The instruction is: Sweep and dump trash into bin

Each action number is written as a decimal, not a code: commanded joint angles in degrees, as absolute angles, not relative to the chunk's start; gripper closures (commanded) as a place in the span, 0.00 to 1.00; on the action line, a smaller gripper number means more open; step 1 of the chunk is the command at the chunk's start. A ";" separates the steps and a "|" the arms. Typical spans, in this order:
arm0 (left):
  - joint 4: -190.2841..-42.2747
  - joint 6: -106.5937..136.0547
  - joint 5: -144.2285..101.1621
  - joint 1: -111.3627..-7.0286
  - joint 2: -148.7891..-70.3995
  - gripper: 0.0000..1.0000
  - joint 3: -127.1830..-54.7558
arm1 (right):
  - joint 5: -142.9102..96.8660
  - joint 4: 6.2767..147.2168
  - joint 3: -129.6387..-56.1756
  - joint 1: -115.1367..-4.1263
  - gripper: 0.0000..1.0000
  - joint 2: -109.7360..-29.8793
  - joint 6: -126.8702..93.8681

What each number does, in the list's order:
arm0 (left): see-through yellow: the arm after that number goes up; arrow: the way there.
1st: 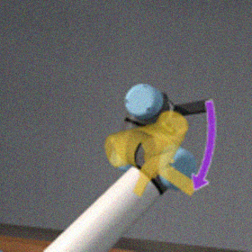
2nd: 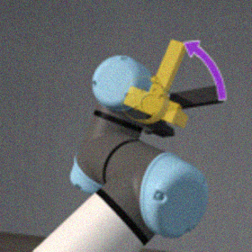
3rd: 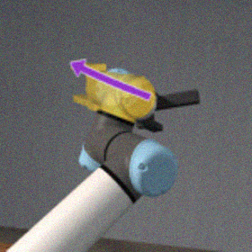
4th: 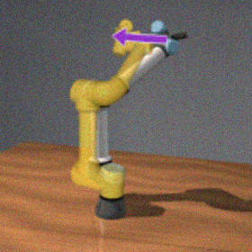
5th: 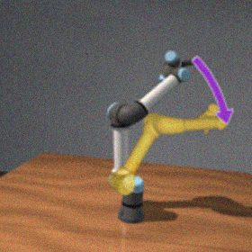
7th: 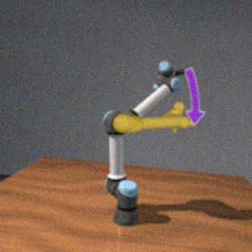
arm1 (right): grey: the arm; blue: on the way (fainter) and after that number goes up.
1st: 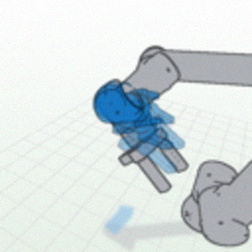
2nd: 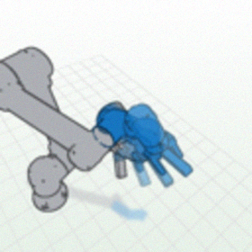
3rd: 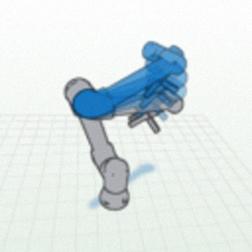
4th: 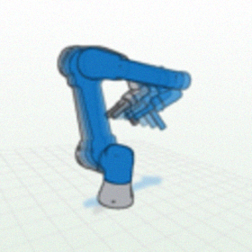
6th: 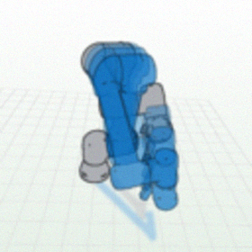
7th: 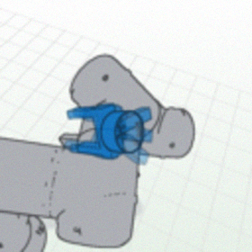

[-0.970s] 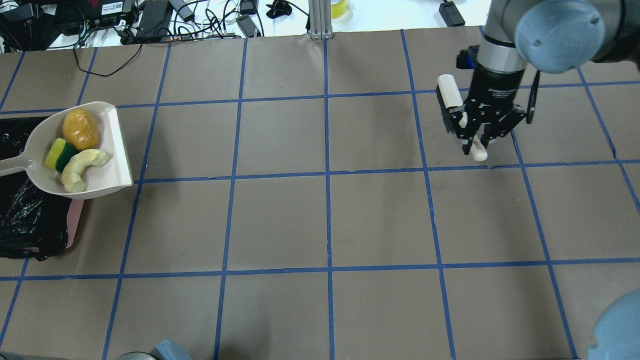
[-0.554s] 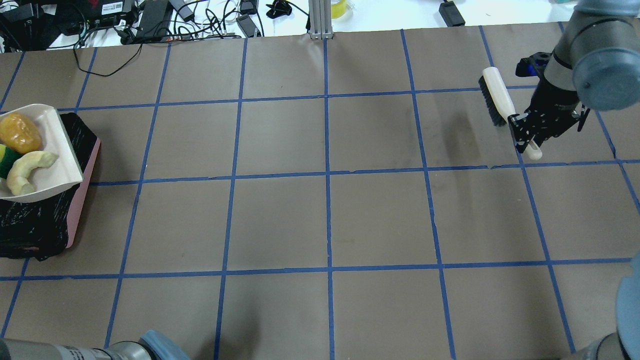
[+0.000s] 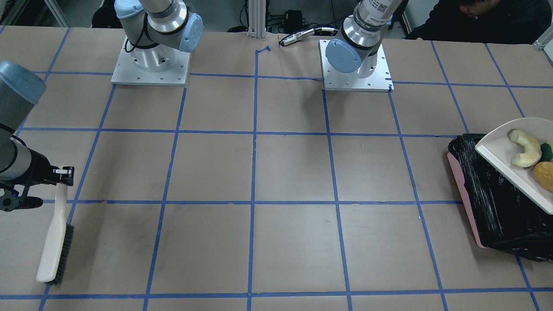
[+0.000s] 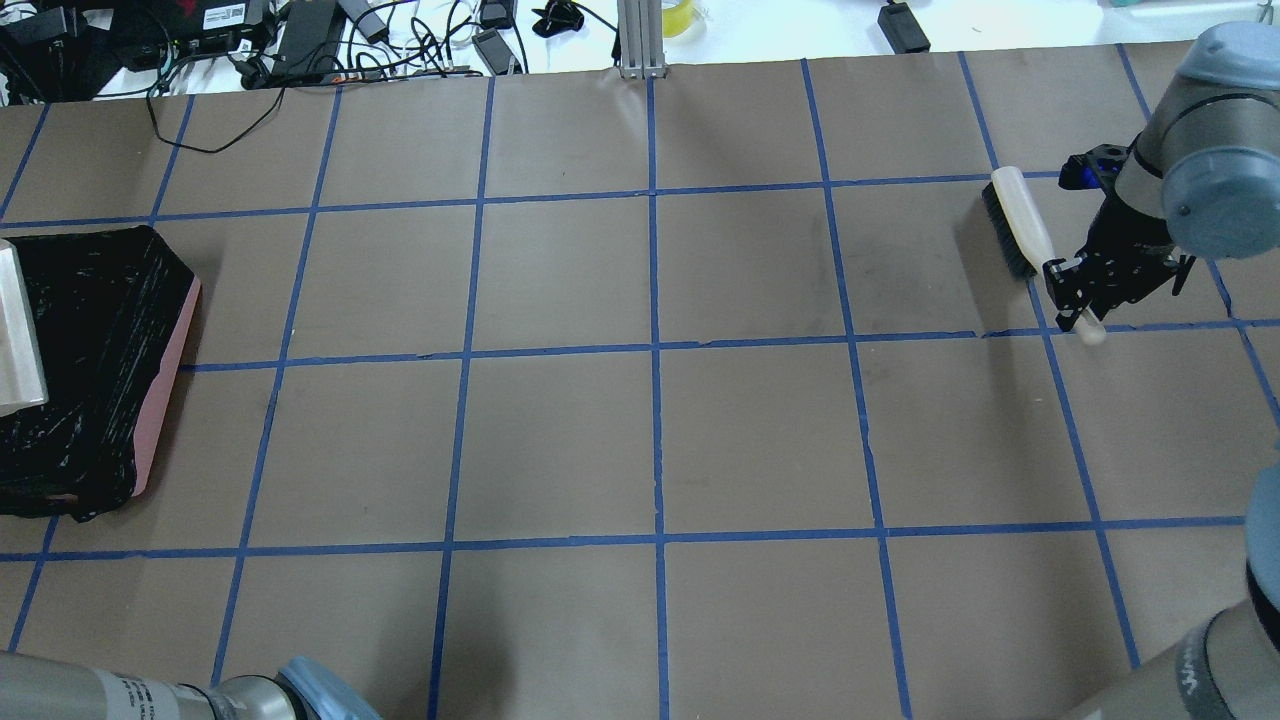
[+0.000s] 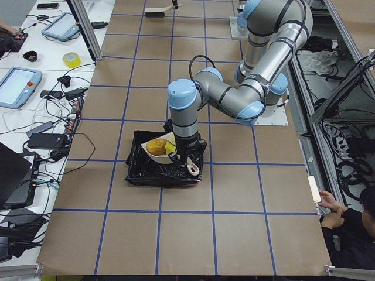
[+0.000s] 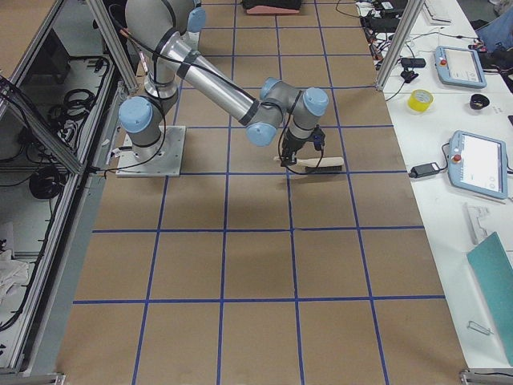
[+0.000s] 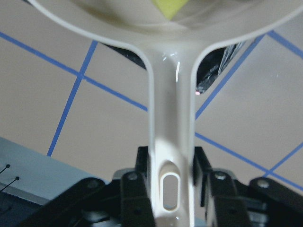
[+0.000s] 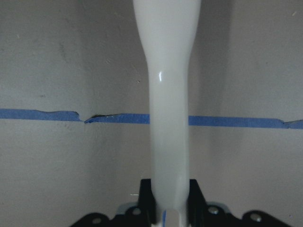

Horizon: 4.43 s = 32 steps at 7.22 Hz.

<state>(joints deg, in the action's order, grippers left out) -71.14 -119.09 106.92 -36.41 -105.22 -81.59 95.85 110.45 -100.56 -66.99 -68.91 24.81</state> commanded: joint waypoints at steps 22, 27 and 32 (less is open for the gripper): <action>-63.99 -100.14 90.61 -73.44 -117.49 1.00 -85.78 | 90.79 86.57 -89.12 -94.83 0.00 -94.92 1.32; -63.28 -94.83 91.05 -78.57 -120.50 1.00 -86.65 | 91.05 85.35 -89.12 -94.57 0.00 -94.92 1.49; -62.06 -95.45 93.16 -78.93 -119.97 0.45 -88.86 | 90.97 85.08 -89.21 -94.66 0.00 -94.83 1.50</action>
<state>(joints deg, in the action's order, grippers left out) -62.68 -95.37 92.70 -78.95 -119.85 -88.51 91.04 85.15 -89.15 -94.66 -94.90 1.56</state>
